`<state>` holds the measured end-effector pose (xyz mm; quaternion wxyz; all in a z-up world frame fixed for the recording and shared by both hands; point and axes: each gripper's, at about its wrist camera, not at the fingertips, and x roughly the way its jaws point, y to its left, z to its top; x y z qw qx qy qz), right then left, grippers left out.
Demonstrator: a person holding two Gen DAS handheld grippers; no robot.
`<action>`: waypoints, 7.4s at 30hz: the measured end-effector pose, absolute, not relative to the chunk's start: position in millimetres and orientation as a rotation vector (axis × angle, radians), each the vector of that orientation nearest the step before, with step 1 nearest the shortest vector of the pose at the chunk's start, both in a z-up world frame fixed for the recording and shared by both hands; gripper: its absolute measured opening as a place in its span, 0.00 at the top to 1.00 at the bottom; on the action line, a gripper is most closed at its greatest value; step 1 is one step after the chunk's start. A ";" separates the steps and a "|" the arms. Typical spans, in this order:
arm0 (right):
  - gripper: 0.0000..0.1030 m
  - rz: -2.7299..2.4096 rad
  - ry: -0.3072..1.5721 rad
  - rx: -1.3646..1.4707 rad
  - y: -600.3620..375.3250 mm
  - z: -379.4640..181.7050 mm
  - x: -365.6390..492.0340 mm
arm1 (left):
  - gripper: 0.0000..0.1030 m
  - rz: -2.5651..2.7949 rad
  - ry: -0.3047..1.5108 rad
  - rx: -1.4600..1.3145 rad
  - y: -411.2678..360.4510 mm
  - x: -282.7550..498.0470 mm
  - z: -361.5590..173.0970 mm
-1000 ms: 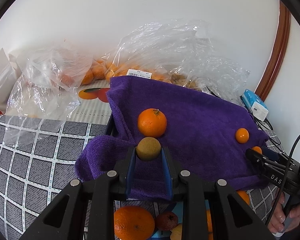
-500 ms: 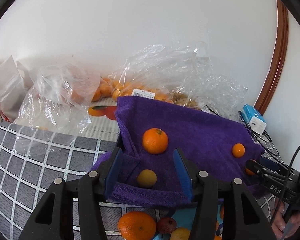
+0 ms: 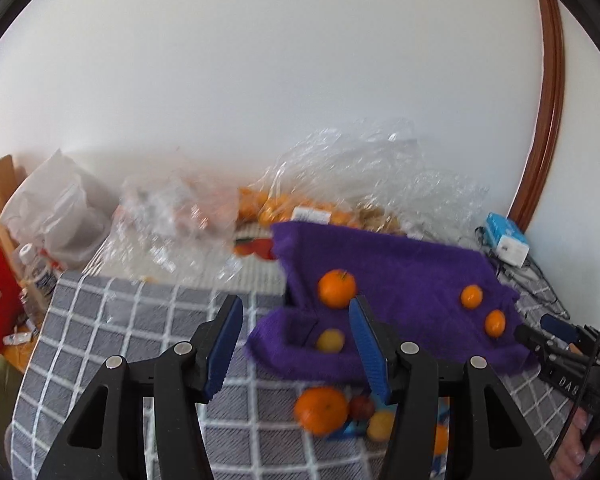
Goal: Organize fruits
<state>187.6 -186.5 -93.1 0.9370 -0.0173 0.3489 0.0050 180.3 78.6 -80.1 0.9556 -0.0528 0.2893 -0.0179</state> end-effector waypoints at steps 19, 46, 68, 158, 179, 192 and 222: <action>0.56 0.156 0.827 0.024 -160.7 -133.5 160.8 | 0.46 0.038 0.755 -0.112 117.9 130.7 -157.5; 0.62 0.124 0.842 -0.023 -157.0 -143.6 163.3 | 0.45 0.003 0.821 -0.157 118.7 133.9 -166.9; 0.62 0.023 0.807 0.004 -221.1 -149.4 141.4 | 0.38 -0.096 0.812 -0.139 84.4 146.2 -147.5; 0.61 0.046 0.698 0.119 -223.3 -80.7 160.1 | 0.62 -0.091 0.601 -0.257 99.8 156.9 -68.7; 0.61 0.145 0.839 0.083 -202.0 -129.3 248.6 | 0.62 -0.115 0.720 -0.227 72.0 242.6 -94.8; 0.61 0.148 0.905 0.069 -196.9 -153.0 258.4 | 0.62 -0.175 0.841 -0.236 44.6 289.3 -138.2; 0.53 0.124 0.805 -0.004 -176.4 -103.0 201.8 | 0.46 -0.099 0.763 -0.241 88.3 211.8 -108.4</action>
